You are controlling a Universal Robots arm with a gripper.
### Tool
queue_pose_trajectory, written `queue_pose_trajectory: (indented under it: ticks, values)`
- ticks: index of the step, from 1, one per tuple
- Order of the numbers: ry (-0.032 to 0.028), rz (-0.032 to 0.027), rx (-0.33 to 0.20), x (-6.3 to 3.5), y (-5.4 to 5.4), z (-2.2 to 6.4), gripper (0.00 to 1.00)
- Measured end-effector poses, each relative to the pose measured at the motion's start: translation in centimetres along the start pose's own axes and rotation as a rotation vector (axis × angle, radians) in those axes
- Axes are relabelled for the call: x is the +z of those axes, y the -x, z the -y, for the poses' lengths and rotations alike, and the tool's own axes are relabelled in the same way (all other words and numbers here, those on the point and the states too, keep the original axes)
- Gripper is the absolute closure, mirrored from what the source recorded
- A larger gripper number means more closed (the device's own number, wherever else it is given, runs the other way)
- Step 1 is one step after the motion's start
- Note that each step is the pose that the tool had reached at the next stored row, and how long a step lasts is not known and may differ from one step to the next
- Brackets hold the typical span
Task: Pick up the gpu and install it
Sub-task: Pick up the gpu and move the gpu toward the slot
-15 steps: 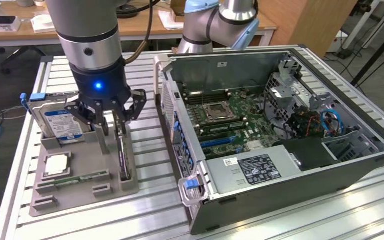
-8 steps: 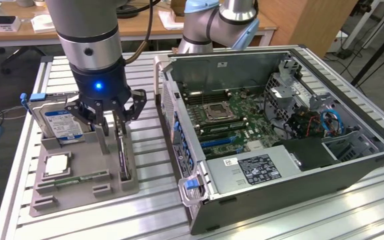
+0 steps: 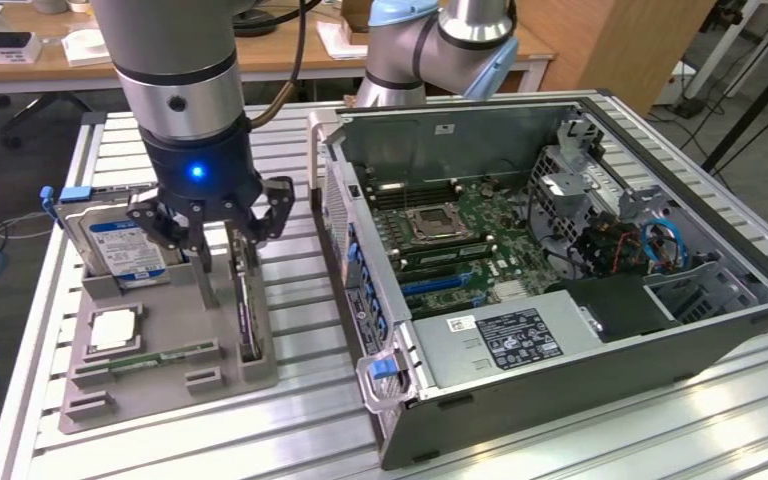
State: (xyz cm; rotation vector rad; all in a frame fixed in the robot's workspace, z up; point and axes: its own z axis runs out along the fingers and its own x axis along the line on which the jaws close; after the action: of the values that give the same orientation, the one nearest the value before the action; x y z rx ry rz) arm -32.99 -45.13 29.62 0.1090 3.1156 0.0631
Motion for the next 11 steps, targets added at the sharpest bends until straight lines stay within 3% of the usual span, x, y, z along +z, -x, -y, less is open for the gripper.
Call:
queue_pose_trajectory:
  ticks: [3, 10, 11]
  values:
    - [0.0, 0.0, 0.0, 0.0, 0.0, 0.0, 0.4]
    - [0.0, 0.0, 0.0, 0.0, 0.0, 0.0, 0.38]
    - [0.0, 0.0, 0.0, 0.0, 0.0, 0.0, 0.33]
